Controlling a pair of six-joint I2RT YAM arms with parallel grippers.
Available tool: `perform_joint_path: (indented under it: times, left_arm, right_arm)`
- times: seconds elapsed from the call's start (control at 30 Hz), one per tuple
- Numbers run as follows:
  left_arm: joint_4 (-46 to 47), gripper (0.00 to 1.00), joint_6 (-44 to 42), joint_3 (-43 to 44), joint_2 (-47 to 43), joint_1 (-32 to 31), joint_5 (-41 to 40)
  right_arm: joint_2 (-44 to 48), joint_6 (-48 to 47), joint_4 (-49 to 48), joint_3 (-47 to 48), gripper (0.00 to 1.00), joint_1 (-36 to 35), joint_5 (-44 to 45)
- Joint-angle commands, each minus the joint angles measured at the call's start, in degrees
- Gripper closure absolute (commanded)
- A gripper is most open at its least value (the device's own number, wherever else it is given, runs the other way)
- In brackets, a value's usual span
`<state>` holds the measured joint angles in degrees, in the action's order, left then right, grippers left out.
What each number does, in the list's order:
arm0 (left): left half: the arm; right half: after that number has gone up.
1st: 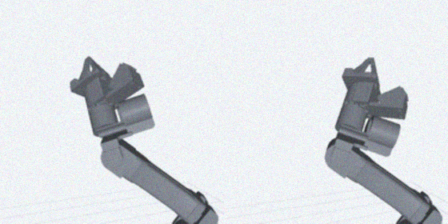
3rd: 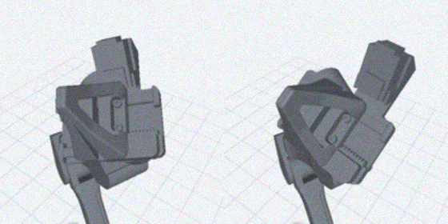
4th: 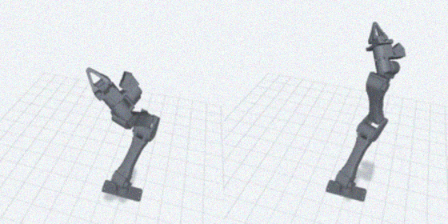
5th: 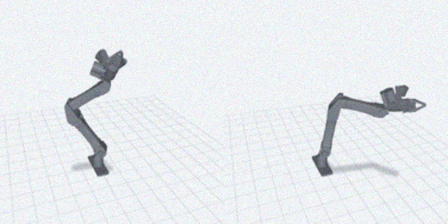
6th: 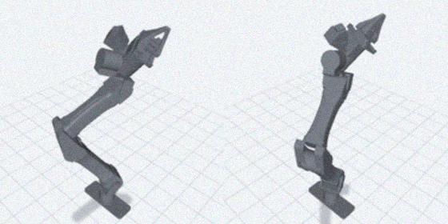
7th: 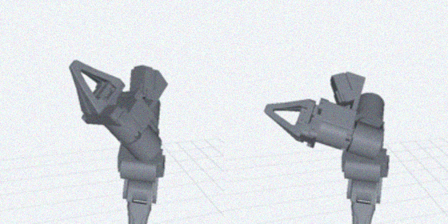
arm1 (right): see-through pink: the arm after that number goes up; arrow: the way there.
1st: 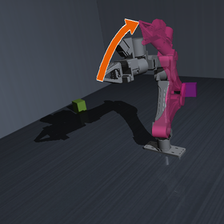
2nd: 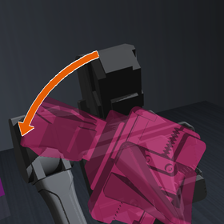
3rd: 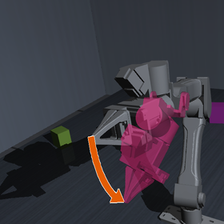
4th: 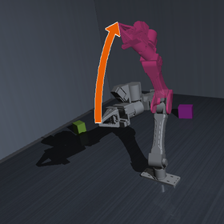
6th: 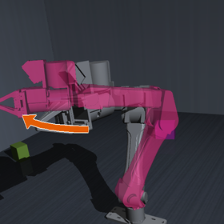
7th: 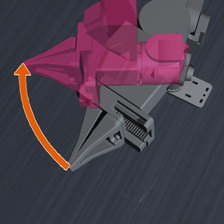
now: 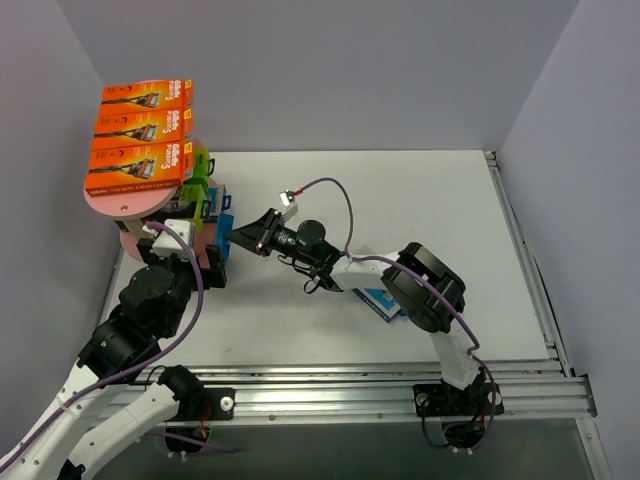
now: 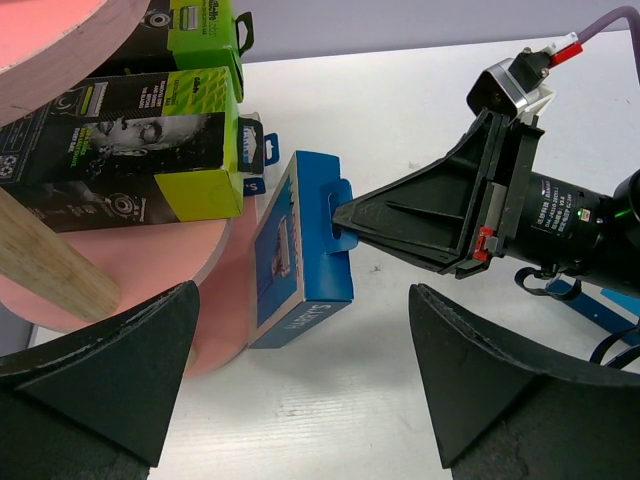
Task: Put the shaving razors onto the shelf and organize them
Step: Place the shaving razor onto shelf
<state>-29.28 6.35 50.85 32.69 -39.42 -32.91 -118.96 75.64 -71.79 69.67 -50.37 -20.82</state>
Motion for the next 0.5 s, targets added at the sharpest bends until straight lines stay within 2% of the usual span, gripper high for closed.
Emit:
perform_joint_path:
  times: [0.0, 0.3, 0.47]
  left_arm:
    - [3.2, 0.05, 0.1, 0.2, -0.1, 0.4, 0.5]
    - [3.2, 0.05, 0.1, 0.2, -0.3, 0.6, 0.5]
    - [3.1, 0.05, 0.1, 0.2, -0.3, 0.6, 0.6]
  right_arm:
    - [0.9, 0.7, -27.2, 3.1, 1.00, -0.5, -1.0]
    - [-3.6, 3.5, -32.9, 3.3, 1.00, -0.4, -1.2]
    - [-2.2, 2.5, -32.3, 3.5, 1.00, -0.7, -1.7]
